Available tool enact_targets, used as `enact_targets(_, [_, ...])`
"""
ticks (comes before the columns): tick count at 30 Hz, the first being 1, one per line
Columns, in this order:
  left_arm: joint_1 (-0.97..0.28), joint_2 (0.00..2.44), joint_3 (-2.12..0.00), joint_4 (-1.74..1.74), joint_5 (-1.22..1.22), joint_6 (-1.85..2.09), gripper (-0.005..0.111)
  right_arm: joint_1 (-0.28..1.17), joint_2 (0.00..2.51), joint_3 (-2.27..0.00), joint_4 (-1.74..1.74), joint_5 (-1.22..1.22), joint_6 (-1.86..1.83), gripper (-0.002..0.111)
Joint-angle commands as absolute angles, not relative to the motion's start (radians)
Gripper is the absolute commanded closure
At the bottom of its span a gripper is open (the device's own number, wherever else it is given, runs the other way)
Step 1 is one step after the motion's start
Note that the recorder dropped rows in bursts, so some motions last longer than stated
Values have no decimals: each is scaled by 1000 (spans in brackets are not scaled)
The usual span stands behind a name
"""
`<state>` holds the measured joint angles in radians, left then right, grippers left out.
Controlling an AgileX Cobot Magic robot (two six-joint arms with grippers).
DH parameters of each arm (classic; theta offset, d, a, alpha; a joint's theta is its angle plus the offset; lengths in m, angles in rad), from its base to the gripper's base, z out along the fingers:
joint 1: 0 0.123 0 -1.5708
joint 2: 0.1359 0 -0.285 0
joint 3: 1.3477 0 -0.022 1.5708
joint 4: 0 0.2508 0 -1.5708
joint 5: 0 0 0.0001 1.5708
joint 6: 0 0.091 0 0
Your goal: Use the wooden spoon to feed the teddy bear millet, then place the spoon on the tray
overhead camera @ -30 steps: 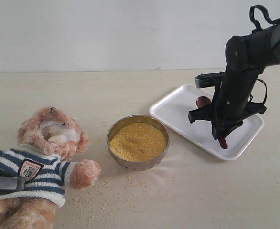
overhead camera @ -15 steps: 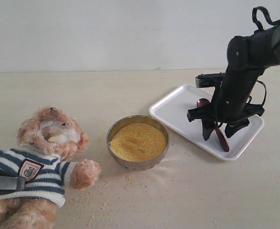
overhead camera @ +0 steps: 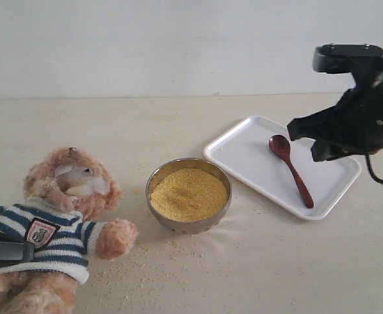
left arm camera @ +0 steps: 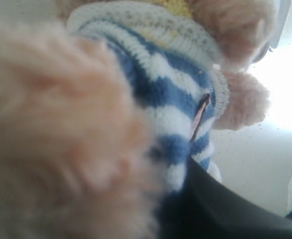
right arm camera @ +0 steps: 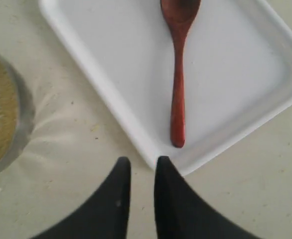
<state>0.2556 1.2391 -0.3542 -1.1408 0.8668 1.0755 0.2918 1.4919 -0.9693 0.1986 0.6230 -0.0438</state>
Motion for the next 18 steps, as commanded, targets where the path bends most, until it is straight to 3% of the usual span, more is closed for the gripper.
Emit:
enact_targets(1, [257,1230,-351,-1155,879,1078,102,288,1157,-692,456,516,-269,108])
enact_targets(9, [257,1230,-351,-1155,879,1078,102,288,627,-391,548,493,-358,108])
enact_targets(18, [257,1230,-351,-1155,879,1078,102,288,488,-337,622,434,-337,108])
